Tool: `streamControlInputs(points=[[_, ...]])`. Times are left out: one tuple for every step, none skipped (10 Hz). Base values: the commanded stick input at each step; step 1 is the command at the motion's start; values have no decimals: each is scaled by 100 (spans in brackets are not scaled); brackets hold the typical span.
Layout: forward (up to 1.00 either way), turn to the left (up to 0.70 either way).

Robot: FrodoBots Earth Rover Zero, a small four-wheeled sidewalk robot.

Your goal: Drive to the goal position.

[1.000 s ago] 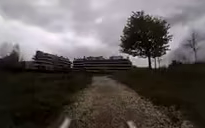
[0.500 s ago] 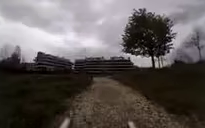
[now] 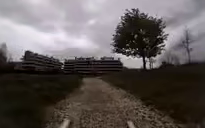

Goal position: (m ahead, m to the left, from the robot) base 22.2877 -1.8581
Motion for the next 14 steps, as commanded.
streamControlInputs(points=[[70, -32], [70, 0], [70, 0], [70, 0], [70, 0], [70, 0], [70, 0], [70, 0], [70, 0], [70, 0], [70, 0], [70, 0], [70, 0], [70, 0]])
